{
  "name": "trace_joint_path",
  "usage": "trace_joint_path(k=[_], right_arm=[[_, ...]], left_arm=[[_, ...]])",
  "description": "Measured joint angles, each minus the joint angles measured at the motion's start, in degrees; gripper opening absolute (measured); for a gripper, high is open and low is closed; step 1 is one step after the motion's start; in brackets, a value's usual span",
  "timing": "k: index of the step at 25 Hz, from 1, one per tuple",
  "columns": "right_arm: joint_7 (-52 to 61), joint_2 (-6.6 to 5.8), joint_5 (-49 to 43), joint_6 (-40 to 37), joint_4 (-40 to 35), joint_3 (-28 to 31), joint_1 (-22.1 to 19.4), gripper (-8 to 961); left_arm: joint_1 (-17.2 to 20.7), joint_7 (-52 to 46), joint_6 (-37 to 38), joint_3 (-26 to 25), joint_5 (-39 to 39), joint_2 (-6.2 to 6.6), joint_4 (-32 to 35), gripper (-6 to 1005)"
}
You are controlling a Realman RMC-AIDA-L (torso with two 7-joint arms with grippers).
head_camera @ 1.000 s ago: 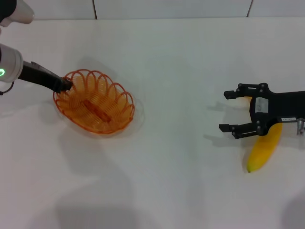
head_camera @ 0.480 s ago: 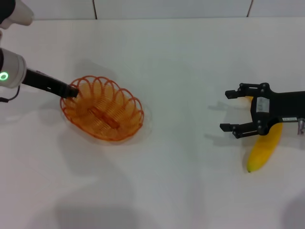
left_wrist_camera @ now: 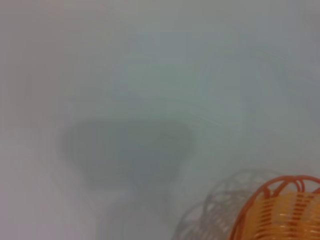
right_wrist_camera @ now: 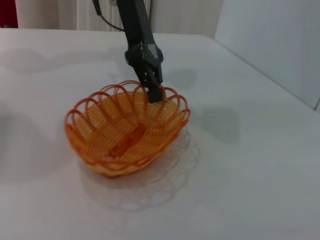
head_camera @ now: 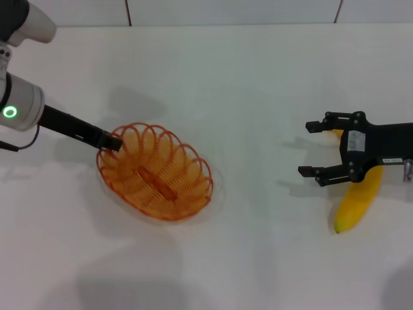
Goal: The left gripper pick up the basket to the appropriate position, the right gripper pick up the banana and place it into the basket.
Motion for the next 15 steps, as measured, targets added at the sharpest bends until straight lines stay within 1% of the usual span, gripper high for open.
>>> trace_joint_path(k=[4, 7, 15], right_arm=[[-0.05, 0.0, 0.06, 0.0, 0.0, 0.05, -0.09, 882], [-0.06, -0.01, 0.08, 0.0, 0.0, 0.12, -0.26, 882], [-0.15, -0.14, 0.08, -0.02, 0.0, 0.26, -0.48, 882]], left_arm=[[0.19, 0.3, 2.49, 0.0, -1.25, -0.04, 0.0, 72], [0.71, 0.44, 4.66, -0.05, -3.79, 0.16, 0.0, 70], [1.3, 0.65, 6.68, -0.73, -7.57, 0.29, 0.09, 62]])
